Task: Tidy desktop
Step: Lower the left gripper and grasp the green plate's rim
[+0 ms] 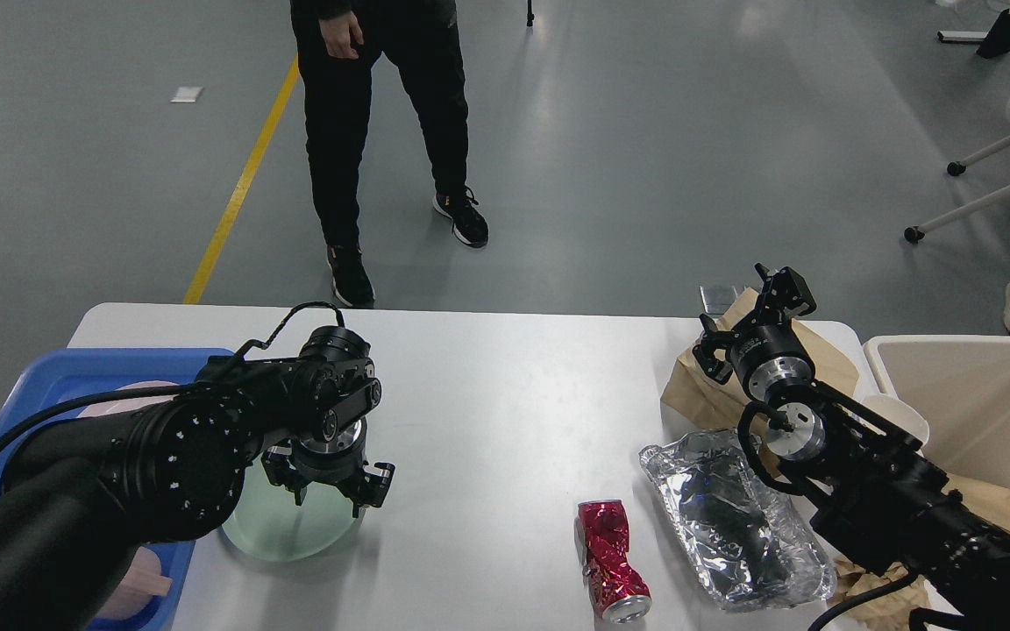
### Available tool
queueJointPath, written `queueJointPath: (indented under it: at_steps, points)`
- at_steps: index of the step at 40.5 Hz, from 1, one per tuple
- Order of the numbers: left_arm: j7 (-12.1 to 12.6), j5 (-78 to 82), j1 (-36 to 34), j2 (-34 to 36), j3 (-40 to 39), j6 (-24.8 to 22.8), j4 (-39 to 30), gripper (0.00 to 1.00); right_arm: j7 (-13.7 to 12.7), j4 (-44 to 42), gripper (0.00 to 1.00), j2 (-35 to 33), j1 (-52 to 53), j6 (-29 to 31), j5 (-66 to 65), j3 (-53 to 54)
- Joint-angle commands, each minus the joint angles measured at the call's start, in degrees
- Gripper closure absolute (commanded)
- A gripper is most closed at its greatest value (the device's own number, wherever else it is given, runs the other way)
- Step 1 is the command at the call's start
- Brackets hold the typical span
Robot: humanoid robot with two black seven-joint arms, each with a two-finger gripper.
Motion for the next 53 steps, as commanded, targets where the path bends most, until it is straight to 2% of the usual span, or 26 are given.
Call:
queueJointPath:
  at_steps: [1,25,32,53]
  points:
    - [0.0,0.0,-0.2,0.0,0.0,-0.8,0.0,0.29,0.0,0.0,0.00,0.0,0.0,0.0,0.0,0.0]
    - [-0.2,0.1,-1.1,0.0,-2.1,-0.8,0.1,0.29,0.0,0.0,0.00,0.0,0.0,0.0,0.0,0.0]
    - [-0.2,0.1,-0.6,-0.1,-2.4,1.5,0.0,0.29,0.0,0.0,0.00,0.0,0.0,0.0,0.0,0.0]
    - [-0.3,0.0,0.4,0.0,-2.6,1.6,0.0,0.68,0.0,0.0,0.00,0.0,0.0,0.0,0.0,0.0]
